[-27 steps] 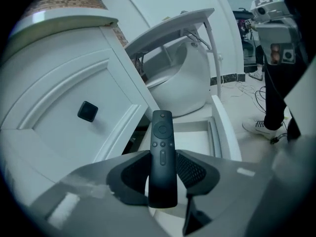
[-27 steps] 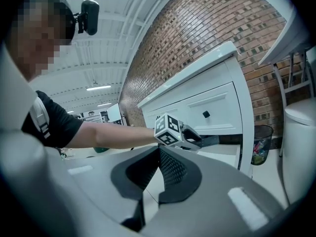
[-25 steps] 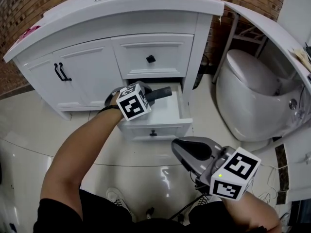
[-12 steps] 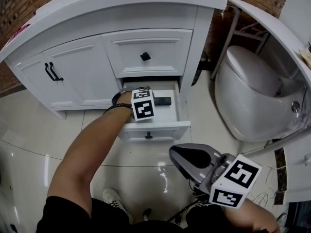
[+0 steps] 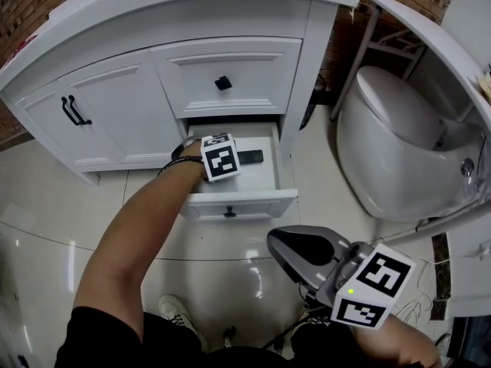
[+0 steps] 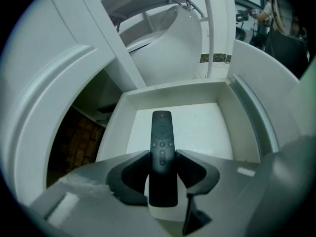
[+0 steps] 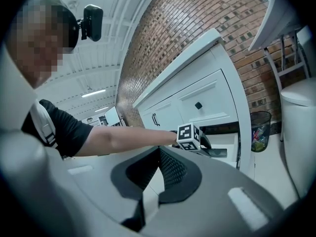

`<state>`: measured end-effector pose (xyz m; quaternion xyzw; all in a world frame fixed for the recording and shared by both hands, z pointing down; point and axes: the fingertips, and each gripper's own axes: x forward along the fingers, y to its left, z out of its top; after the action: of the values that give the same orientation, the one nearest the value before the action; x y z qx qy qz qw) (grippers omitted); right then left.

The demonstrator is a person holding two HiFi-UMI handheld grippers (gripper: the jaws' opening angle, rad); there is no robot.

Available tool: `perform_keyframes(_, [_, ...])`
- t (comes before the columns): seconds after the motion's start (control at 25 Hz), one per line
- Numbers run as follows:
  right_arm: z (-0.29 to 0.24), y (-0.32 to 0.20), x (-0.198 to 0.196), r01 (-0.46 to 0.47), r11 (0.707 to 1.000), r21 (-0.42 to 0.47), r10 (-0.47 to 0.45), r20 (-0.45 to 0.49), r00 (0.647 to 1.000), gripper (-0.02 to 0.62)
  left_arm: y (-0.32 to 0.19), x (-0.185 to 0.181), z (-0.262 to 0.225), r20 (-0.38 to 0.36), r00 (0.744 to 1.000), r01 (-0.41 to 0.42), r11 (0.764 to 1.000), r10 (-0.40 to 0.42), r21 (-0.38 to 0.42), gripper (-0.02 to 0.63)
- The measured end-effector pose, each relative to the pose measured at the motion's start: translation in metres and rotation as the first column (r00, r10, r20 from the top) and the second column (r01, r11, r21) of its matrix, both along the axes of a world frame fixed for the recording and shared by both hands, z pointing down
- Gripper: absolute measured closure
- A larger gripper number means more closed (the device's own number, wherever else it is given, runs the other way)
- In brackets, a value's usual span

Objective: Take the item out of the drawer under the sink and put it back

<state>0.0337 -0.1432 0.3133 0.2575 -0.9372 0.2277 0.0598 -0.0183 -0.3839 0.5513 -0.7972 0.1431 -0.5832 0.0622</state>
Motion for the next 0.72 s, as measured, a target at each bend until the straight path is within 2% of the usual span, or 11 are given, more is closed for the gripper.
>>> perform_keyframes(0.08, [-0.001, 0.0, -0.001, 0.002, 1.0, 0.003, -0.002, 0.0, 1.0, 0.593, 0.001, 0.002, -0.003, -0.023, 1.0, 0.003, 1.0, -0.003, -0.008, 0.412])
perform_keyframes(0.24, [-0.001, 0.0, -0.001, 0.001, 1.0, 0.01, -0.001, -0.003, 1.0, 0.592, 0.001, 0.001, -0.019, -0.065, 0.998, 0.009, 1.0, -0.009, 0.009, 0.413])
perform_keyframes(0.4, [-0.002, 0.0, -0.001, -0.01, 1.0, 0.024, 0.01, -0.011, 1.0, 0.592, 0.003, 0.0, -0.052, -0.15, 0.987, 0.057, 0.996, -0.047, 0.066, 0.451])
perform_keyframes(0.48, [-0.002, 0.002, 0.0, -0.012, 0.999, 0.034, 0.012, -0.024, 1.0, 0.592, 0.006, -0.005, -0.075, -0.225, 0.967, 0.139, 0.986, -0.115, 0.091, 0.496])
perform_keyframes(0.64, [-0.002, 0.006, -0.002, -0.016, 0.998, 0.065, 0.02, -0.059, 0.998, 0.592, 0.026, -0.016, -0.12, -0.399, 0.893, 0.268, 0.959, -0.209, 0.096, 0.601])
perform_keyframes(0.72, [-0.005, 0.006, -0.002, -0.019, 0.997, 0.079, 0.024, -0.061, 0.998, 0.592, 0.043, -0.021, -0.135, -0.443, 0.869, 0.288, 0.953, -0.221, 0.09, 0.601])
